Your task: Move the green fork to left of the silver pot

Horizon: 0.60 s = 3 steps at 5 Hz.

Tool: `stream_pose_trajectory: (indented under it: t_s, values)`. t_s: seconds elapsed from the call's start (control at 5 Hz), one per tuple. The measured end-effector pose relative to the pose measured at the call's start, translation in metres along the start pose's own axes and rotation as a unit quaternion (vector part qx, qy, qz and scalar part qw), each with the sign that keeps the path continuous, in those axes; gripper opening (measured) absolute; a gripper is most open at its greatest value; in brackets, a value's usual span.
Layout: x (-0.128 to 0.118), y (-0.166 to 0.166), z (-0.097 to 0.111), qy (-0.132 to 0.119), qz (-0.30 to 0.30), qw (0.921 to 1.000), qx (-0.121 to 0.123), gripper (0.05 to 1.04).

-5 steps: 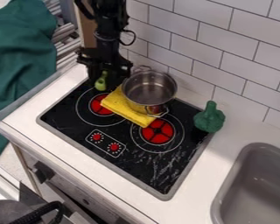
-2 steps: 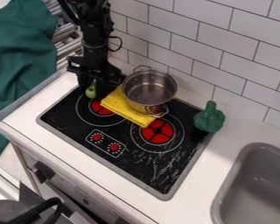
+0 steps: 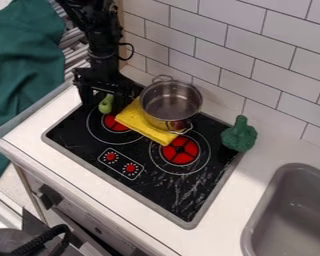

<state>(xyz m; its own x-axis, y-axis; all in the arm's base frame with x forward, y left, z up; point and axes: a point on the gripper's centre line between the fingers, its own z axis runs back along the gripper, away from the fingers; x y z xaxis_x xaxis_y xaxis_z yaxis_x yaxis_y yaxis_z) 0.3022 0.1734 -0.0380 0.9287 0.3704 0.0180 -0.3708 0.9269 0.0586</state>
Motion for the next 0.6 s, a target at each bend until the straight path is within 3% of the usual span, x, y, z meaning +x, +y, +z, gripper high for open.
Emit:
stream_pose_trajectory:
  t_s: [0.2, 0.4, 0.6]
  values:
    - [-0.008, -0.006, 0.04, -0.064, 0.005, 0.9978, -0.017, 1.003]
    - [-0.027, -0.012, 0.09, -0.15, 0.001, 0.9883, -0.027, 1.0]
    - [-0.043, -0.026, 0.112, -0.189, -0.059, 0.9793, -0.04, 1.0]
